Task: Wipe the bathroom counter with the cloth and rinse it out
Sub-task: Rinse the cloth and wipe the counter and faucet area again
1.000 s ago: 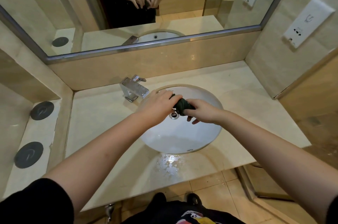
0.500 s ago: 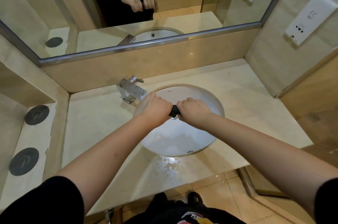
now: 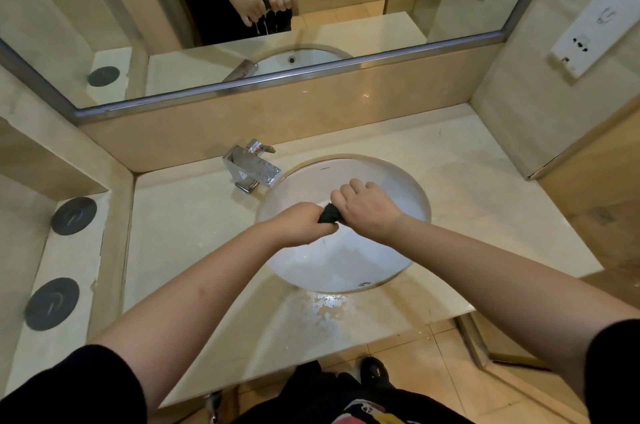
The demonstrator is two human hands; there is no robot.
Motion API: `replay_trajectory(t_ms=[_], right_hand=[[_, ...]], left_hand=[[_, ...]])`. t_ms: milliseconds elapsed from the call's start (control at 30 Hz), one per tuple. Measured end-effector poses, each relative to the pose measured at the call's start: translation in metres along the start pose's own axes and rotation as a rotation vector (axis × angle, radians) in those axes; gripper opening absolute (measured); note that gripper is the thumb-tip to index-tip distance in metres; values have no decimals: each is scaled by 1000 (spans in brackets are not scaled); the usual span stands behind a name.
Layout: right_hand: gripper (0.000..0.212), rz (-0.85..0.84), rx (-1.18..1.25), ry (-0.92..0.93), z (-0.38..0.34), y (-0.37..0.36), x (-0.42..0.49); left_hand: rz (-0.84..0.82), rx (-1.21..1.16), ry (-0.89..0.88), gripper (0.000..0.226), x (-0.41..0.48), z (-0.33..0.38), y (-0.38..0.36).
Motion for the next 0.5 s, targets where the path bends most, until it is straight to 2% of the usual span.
replay_trajectory(t_ms=[100,200,267,333,433,500], right_hand=[[21,-142,260,-92,2,0,-1],[28,-333,693,-130,4,10,-4],[26,-552,1049,-208,11,22,-5],[19,-746,1335,-293,19,30,-7],[26,-785,1588,-354,22,35,-8],[22,-805,1744,-340,13,36,-10]], left_hand=[[104,263,-77,39,-1,-5,0],[236,557,-173,32,-2,-9,1],[286,770,-242,25,-3,-12,5],[319,867,-319,34,-5,-13,10],[533,866,-542,35,-12,-5,16],[646,939,-617,31,-14,2,20]])
Point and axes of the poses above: each hand's wrist, its own x-axis towards the middle knuckle, its own y-axis out of the back of the hand, z = x × y, the point moved 2 cm from there along x, towards the middle knuckle, and after that the axes turned 1 degree about -z, right-handed, at the moved point
